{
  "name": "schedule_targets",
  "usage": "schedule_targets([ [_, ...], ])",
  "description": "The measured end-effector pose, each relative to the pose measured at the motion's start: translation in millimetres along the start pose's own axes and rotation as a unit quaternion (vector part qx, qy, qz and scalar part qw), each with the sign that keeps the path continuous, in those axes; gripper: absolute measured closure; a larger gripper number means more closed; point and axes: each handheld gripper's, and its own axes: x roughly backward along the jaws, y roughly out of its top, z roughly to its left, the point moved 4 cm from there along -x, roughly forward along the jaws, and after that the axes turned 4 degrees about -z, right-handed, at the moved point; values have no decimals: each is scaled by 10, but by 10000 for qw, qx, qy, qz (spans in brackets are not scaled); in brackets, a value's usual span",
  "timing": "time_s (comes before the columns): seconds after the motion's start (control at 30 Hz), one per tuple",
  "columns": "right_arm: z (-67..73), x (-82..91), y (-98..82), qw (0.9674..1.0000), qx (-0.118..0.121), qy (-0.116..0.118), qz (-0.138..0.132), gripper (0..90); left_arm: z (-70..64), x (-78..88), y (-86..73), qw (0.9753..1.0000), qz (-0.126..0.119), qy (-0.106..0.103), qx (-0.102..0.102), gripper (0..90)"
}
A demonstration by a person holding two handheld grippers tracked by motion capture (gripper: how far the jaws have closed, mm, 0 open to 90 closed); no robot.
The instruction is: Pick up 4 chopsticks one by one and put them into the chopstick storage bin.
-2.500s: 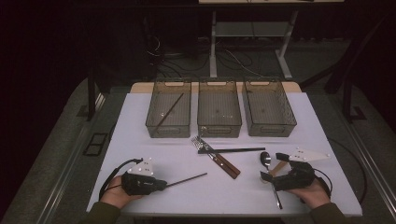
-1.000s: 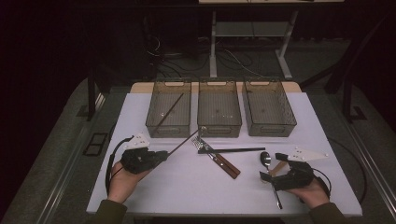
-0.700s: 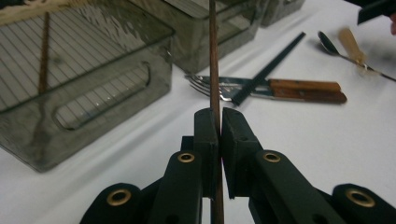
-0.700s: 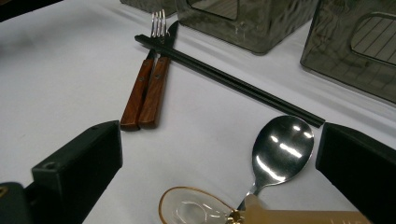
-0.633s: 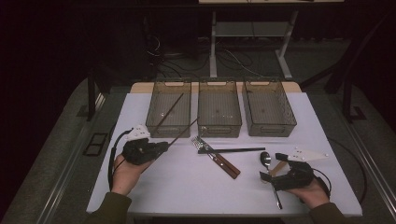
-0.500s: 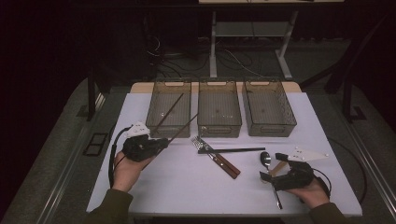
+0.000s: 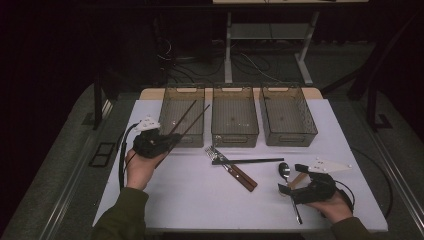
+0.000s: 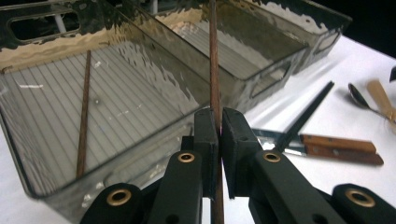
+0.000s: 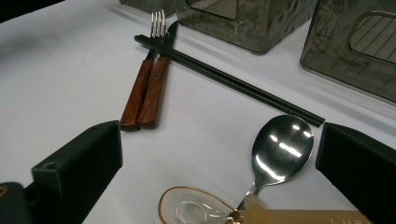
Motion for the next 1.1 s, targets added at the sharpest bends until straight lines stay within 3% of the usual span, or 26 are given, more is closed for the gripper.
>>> schedule_targets([
  [0.5, 9, 11, 5, 10000, 1, 21, -31, 4, 342, -306, 408, 9991, -168, 378, 55, 850],
  [0.57, 11, 11, 5, 10000, -4, 26, -32, 4, 408, -351, 454, 9989, -207, 377, 209, 850],
  [0.73, 19, 11, 8, 10000, 4, 46, -54, 5, 572, -464, 547, 9977, -271, 531, 321, 850],
  [0.93, 26, 12, 11, 10000, 16, 74, -62, 4, 740, -638, 539, 9971, -97, 679, 318, 849],
  [1.0, 29, 14, 12, 9999, 32, 87, -71, 4, 802, -699, 497, 9967, -46, 663, 465, 849],
  [1.1, 32, 17, 15, 9999, 32, 99, -89, 4, 877, -768, 444, 9950, 157, 831, 528, 849],
])
